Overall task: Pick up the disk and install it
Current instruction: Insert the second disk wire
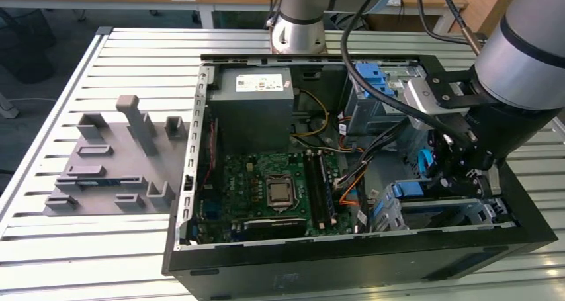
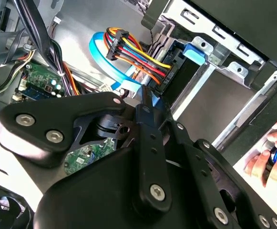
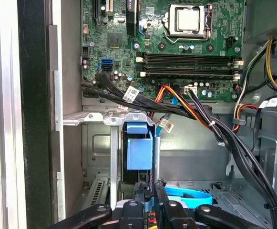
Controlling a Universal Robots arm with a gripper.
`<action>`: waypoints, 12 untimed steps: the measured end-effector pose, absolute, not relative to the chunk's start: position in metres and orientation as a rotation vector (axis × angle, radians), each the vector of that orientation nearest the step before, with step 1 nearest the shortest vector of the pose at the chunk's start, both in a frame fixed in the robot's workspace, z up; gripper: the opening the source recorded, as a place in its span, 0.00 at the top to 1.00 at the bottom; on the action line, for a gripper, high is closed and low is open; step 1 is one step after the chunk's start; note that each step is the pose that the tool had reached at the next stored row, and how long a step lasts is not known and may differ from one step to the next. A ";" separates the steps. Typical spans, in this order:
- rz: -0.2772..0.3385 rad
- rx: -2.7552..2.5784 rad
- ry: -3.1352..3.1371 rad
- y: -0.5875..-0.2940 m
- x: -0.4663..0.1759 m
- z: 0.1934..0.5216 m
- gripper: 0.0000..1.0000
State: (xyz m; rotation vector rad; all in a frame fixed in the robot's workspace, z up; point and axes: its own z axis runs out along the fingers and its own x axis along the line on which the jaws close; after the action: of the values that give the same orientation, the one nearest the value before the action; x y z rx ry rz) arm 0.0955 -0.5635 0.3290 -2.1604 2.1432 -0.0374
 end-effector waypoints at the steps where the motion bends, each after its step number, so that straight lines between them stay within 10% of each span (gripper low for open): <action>1: -0.037 -2.160 2.143 -0.563 0.095 0.329 0.76; 12: -0.037 -2.160 2.143 -0.563 0.095 0.332 0.76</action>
State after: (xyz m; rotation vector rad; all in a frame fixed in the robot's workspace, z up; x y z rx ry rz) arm 0.0955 -0.5634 0.3320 -2.1603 2.1432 -0.0374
